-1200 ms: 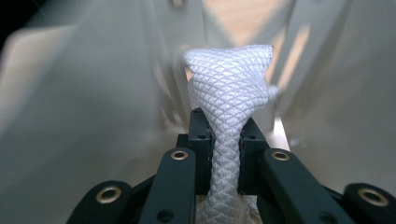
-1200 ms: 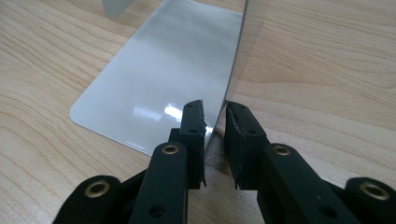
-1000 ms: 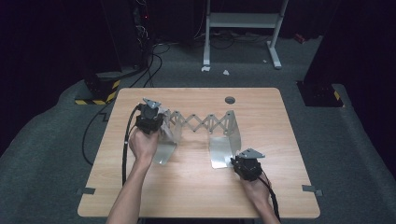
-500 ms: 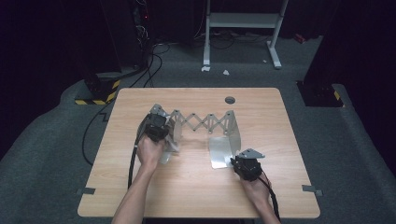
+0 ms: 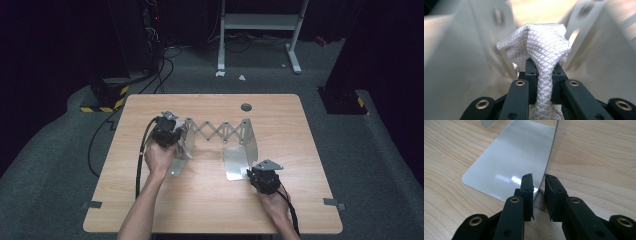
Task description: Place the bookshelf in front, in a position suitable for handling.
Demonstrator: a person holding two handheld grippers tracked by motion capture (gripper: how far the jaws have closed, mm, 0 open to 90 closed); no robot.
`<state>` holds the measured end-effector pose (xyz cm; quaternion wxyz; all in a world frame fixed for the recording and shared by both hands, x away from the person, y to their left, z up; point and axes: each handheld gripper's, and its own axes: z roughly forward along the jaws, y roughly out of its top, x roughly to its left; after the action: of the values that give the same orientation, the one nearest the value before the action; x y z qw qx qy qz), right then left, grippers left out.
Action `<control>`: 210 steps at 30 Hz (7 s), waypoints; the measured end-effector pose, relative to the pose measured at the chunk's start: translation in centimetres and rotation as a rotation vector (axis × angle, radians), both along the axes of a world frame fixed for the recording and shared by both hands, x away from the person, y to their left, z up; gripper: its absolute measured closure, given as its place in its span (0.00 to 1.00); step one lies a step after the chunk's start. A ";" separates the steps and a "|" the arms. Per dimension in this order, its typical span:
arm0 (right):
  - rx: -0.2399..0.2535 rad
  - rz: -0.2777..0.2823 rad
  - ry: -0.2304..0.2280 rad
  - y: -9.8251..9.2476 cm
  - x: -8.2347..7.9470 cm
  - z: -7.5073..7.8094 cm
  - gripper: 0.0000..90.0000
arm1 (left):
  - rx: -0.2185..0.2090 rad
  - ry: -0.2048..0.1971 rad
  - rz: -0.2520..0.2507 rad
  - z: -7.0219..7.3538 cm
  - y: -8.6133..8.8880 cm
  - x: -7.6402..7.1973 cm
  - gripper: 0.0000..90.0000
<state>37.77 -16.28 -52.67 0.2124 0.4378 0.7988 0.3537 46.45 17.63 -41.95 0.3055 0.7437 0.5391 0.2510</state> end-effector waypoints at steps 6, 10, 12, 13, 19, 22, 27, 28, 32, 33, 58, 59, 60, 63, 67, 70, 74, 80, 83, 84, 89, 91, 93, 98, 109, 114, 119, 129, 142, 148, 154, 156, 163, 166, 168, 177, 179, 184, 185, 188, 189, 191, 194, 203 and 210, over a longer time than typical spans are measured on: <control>0.000 0.000 0.000 0.0 0.0 0.0 0.86 | -0.041 -0.066 -0.079 3.0 -1.0 -0.7 0.89; 0.001 0.001 0.000 0.0 0.0 0.0 0.86 | -0.032 -0.016 -0.114 1.3 -1.9 -0.4 0.89; 0.001 0.001 0.001 0.0 0.0 0.0 0.86 | -0.033 -0.003 -0.112 0.6 -2.0 -0.3 0.89; 0.001 0.002 0.001 0.0 0.0 0.0 0.86 | -0.043 0.007 -0.113 0.2 -2.0 -0.2 0.89; 0.002 0.002 0.002 0.0 0.0 0.0 0.86 | -0.050 0.076 -0.111 -2.3 -1.9 -0.2 0.89; 0.002 0.003 0.002 0.0 0.0 0.0 0.86 | -0.034 0.117 -0.117 -3.8 -1.9 0.2 0.89; 0.008 0.007 0.007 -0.1 0.1 0.0 0.86 | -0.006 0.176 -0.124 -6.0 -2.4 0.5 0.89; 0.007 0.007 0.007 -0.1 0.0 0.0 0.86 | -0.011 0.181 -0.122 -6.2 -2.4 0.6 0.89; 0.007 0.009 0.006 -0.1 0.0 0.0 0.86 | -0.046 0.153 -0.124 -5.3 -1.9 0.3 0.89; 0.007 0.009 0.006 -0.1 0.0 0.0 0.86 | -0.066 0.133 -0.128 -4.6 -1.8 0.1 0.89; 0.017 0.015 0.013 0.0 0.2 0.0 0.86 | -0.094 0.099 -0.177 -3.6 -1.5 0.2 0.90; 0.017 0.015 0.013 0.0 0.2 0.0 0.86 | -0.084 0.118 -0.178 -4.4 -1.6 0.2 0.90; 0.018 0.015 0.013 0.0 0.2 0.0 0.86 | -0.075 0.153 -0.178 -5.9 -1.6 0.0 0.90; 0.018 0.016 0.013 0.0 0.2 0.0 0.86 | -0.081 0.179 -0.178 -7.0 -1.5 -0.2 0.89; 0.019 0.016 0.014 0.0 0.2 0.0 0.86 | -0.110 0.173 -0.179 -7.0 -1.2 -0.6 0.89; 0.026 0.015 0.021 -0.1 0.2 0.0 0.86 | -0.127 0.123 -0.188 -5.2 -1.2 -1.1 0.89; 0.031 0.018 0.024 -0.2 0.3 0.0 0.86 | -0.164 0.059 -0.201 -2.5 -1.3 -1.7 0.89; 0.038 0.016 0.031 -0.2 0.3 0.0 0.86 | -0.175 0.015 -0.221 -0.5 -1.1 -2.2 0.89; 0.038 0.017 0.031 -0.3 0.3 0.0 0.86 | -0.178 0.008 -0.221 -0.6 -1.2 -2.4 0.89; 0.040 0.016 0.032 -0.3 0.3 0.0 0.86 | -0.178 0.010 -0.221 -0.7 -1.2 -2.4 0.89; 0.038 0.016 0.030 -0.2 0.3 0.0 0.86 | -0.128 0.077 -0.235 -3.0 -1.7 -2.2 0.89; 0.038 0.016 0.031 -0.2 0.3 0.0 0.86 | -0.108 0.110 -0.235 -4.3 -1.9 -2.0 0.89; 0.038 0.016 0.030 -0.2 0.3 0.0 0.86 | -0.100 0.136 -0.235 -5.5 -2.0 -2.0 0.89; 0.036 0.017 0.027 -0.2 0.3 0.0 0.86 | -0.079 0.197 -0.235 -7.6 -2.4 -1.9 0.89; 0.038 0.017 0.027 -0.2 0.3 0.0 0.86 | -0.146 0.161 -0.271 -4.9 -2.3 -2.4 0.89; 0.031 0.018 0.023 -0.1 0.2 0.0 0.85 | -0.134 0.123 -0.311 -2.6 -3.0 -3.1 0.88; 0.035 0.014 0.025 -0.2 0.3 0.0 0.84 | -0.162 0.085 -0.327 -1.5 -3.0 -3.9 0.88; 0.032 0.014 0.024 -0.2 0.2 0.0 0.84 | -0.153 0.116 -0.290 -3.4 -2.8 -3.8 0.87; 0.028 0.014 0.021 -0.1 0.2 0.0 0.84 | -0.093 0.222 -0.235 -8.5 -2.5 -4.3 0.87; 0.022 0.013 0.015 -0.1 0.2 0.0 0.84 | -0.098 0.191 -0.300 -7.7 -3.7 -5.5 0.88; 0.020 0.013 0.013 0.0 0.1 0.0 0.84 | -0.071 0.115 -0.349 -5.3 -5.7 -6.3 0.88; 0.020 0.012 0.015 -0.1 0.1 0.0 0.84 | -0.011 0.062 -0.339 -4.3 -6.5 -6.2 0.87; 0.019 0.012 0.014 0.0 0.1 0.0 0.84 | -0.007 -0.025 -0.261 0.3 -6.5 -4.2 0.88; 0.018 0.012 0.014 0.0 0.1 0.0 0.84 | -0.007 -0.034 -0.244 1.3 -6.2 -3.7 0.88; 0.018 0.013 0.013 0.0 0.1 0.0 0.84 | -0.008 -0.030 -0.224 2.2 -6.1 -3.0 0.88; 0.016 0.014 0.013 0.0 0.1 0.0 0.84 | 0.062 -0.008 -0.208 0.1 -7.3 -2.5 0.88; 0.017 0.014 0.013 0.0 0.1 0.0 0.84 | 0.090 -0.014 -0.208 -0.4 -7.7 -2.7 0.88; 0.016 0.015 0.013 0.0 0.1 0.0 0.84 | 0.118 -0.020 -0.215 -1.1 -8.3 -3.2 0.89; 0.016 0.015 0.013 0.0 0.1 0.0 0.84 | 0.116 -0.014 -0.221 -1.4 -8.4 -3.2 0.89; 0.015 0.014 0.013 0.0 0.0 0.0 0.84 | 0.116 0.011 -0.238 -2.4 -8.8 -3.1 0.89; 0.015 0.014 0.013 0.0 0.0 0.0 0.84 | 0.119 0.023 -0.243 -2.8 -8.9 -3.0 0.89; 0.016 0.014 0.013 0.0 0.0 0.0 0.84 | 0.129 0.050 -0.246 -3.8 -9.3 -2.8 0.89; 0.018 0.016 0.013 0.0 0.1 0.0 0.85 | 0.140 0.093 -0.231 -5.6 -9.5 -2.2 0.89; 0.020 0.017 0.014 0.0 0.1 0.0 0.85 | 0.131 0.053 -0.201 -3.9 -8.6 -2.1 0.89; 0.019 0.017 0.015 0.0 0.1 0.0 0.85 | 0.139 -0.053 -0.189 1.7 -7.9 -1.7 0.89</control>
<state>37.83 -16.32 -52.67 0.1992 0.4357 0.8007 0.3597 44.73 9.72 -40.28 0.2897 0.8037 0.4395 0.2774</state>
